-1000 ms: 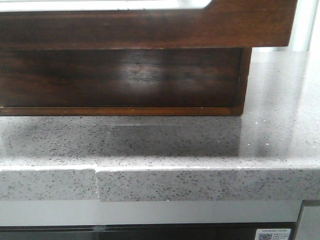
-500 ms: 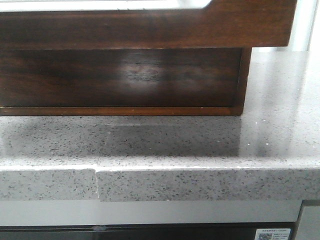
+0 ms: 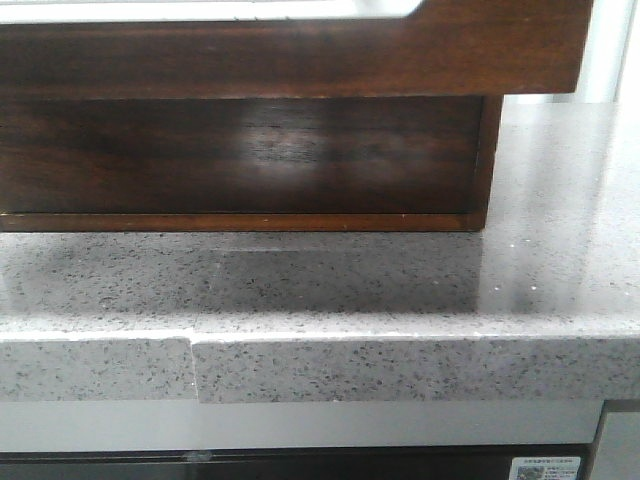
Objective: Put scissors in drawer with both arms
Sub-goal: 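Close the right gripper on the scissors near the pivot and lift, then carry the scissors with the right gripper over the open drawer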
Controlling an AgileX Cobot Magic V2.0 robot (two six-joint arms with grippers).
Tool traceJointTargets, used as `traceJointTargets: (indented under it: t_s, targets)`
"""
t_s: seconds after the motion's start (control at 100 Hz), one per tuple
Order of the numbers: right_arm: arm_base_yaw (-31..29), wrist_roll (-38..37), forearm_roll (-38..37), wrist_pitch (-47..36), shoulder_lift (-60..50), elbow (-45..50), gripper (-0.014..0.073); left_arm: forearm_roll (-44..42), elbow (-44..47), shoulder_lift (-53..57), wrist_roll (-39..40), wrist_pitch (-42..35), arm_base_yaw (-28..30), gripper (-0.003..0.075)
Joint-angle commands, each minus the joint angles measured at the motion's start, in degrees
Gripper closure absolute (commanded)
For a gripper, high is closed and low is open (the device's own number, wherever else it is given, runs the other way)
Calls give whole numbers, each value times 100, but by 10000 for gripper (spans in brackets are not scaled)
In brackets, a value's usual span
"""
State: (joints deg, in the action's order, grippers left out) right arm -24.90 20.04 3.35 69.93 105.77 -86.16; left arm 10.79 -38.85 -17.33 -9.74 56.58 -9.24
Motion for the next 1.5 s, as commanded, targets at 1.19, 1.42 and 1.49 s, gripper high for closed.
traceJointTargets:
  t_s: [1.19, 1.42, 1.49]
  targets:
    - [-42, 82, 159, 496, -458, -181, 615, -36, -175, -69, 11, -398, -48, 281]
    - [247, 146, 301, 507, -974, -597, 615, -44, -175, -69, 11, -398, -48, 281]
    - [434, 146, 301, 507, -1217, -791, 615, -44, -175, -69, 11, -398, -48, 281]
